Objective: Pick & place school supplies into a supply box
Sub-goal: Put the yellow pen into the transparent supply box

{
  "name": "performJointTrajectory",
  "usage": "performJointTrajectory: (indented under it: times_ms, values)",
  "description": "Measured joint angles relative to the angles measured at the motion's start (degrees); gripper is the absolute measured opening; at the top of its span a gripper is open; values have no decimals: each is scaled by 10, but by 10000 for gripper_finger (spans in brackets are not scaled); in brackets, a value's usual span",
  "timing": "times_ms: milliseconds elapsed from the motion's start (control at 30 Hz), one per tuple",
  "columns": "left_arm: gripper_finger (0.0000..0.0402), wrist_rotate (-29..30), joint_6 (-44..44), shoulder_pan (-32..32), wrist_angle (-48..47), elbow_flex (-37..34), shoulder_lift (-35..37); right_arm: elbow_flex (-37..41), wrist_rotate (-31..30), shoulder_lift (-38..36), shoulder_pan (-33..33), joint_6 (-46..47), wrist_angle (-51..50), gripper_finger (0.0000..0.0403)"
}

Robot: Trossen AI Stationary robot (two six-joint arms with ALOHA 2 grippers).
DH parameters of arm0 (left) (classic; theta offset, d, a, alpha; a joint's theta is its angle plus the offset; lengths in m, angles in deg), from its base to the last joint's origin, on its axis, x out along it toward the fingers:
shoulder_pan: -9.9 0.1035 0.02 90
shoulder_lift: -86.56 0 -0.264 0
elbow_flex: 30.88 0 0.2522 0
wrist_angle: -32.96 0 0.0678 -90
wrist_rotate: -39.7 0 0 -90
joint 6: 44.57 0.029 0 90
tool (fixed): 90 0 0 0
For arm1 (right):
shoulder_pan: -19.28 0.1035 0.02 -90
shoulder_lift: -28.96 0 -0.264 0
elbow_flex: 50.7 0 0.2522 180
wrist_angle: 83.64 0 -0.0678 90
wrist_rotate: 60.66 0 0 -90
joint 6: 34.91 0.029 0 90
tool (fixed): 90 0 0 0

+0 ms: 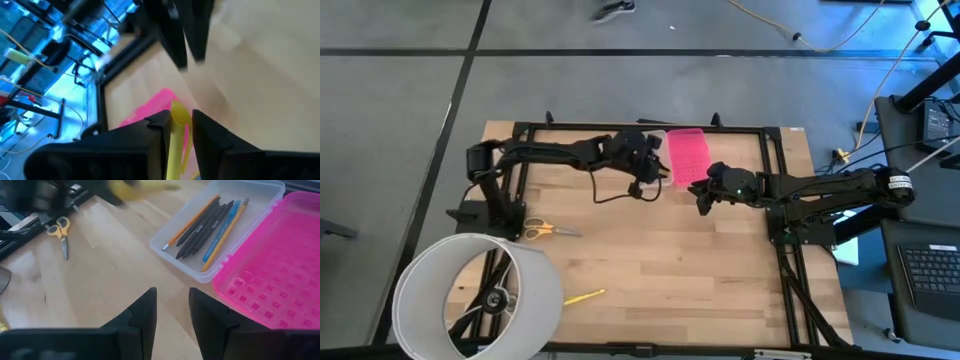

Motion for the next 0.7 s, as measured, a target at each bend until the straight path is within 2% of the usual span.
performJointTrajectory:
  times_ms: [367, 700]
  values:
    - [54, -13, 96, 51, 35, 0, -99, 0, -4, 0, 0, 1, -1, 119]
    - [54, -14, 182, 66, 37, 0, -133, 0, -4, 0, 0, 1, -1, 119]
